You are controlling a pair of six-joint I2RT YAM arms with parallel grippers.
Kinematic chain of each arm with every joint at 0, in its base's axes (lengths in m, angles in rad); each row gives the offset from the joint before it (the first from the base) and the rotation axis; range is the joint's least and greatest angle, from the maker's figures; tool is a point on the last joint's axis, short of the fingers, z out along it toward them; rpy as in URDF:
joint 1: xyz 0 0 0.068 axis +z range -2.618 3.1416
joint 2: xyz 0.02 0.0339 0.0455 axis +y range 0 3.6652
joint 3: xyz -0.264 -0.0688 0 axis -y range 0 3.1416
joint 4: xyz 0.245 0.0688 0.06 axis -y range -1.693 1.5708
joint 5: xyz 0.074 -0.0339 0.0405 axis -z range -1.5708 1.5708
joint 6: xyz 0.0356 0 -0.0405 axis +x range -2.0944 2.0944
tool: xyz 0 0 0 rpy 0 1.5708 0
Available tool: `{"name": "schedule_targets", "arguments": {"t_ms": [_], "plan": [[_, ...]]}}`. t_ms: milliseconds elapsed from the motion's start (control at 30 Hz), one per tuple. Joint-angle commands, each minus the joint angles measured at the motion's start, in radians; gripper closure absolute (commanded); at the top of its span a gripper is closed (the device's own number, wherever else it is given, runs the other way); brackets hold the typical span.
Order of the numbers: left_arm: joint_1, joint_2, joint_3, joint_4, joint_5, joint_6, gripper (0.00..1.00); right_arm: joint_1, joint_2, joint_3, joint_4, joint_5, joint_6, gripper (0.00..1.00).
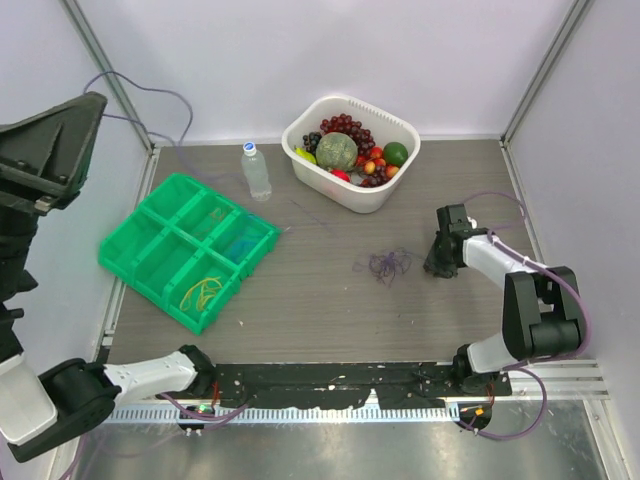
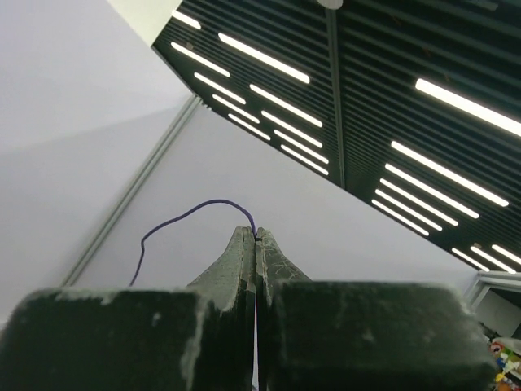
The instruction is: Untangle the cables
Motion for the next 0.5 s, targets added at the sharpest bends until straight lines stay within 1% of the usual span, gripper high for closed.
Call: {"name": "schedule_targets", "arguments": {"t_ms": [0,100,133,167,200,233,267,367,433,467], "plan": [[0.001,0.032,-0.053,0.008,-0.038,-0.013,1.00,-0.017,-0.099,0.056,-0.091,0.060,-0.039,0.65],[0.001,0.029,-0.181,0.008,-0.013,-0.059,1.00,0.003,-0.164,0.088,-0.103,-0.049,-0.061,0.58],[0.001,0.024,-0.237,0.014,-0.008,-0.073,1.00,0.026,-0.196,0.094,-0.111,-0.061,-0.063,0.53],[0.003,0.021,-0.278,0.019,-0.013,-0.082,1.00,0.038,-0.210,0.111,-0.126,-0.062,-0.064,0.45],[0.001,0.018,-0.319,0.022,-0.016,-0.089,1.00,0.059,-0.234,0.125,-0.135,-0.103,-0.069,0.38],[0.001,0.014,-0.353,0.025,-0.022,-0.088,1.00,0.076,-0.245,0.134,-0.153,-0.114,-0.076,0.34],[0.001,0.015,-0.375,0.019,-0.025,-0.080,1.00,0.084,-0.256,0.143,-0.157,-0.165,-0.098,0.31],[0.001,0.032,-0.380,-0.076,-0.066,-0.047,1.00,0.133,-0.273,0.149,-0.203,-0.216,-0.122,0.31],[0.003,0.050,-0.374,-0.154,-0.083,-0.033,1.00,0.158,-0.300,0.120,-0.191,-0.294,-0.135,0.33],[0.001,0.058,-0.369,-0.188,-0.090,-0.033,1.00,0.167,-0.323,0.097,-0.181,-0.302,-0.130,0.33]]}}
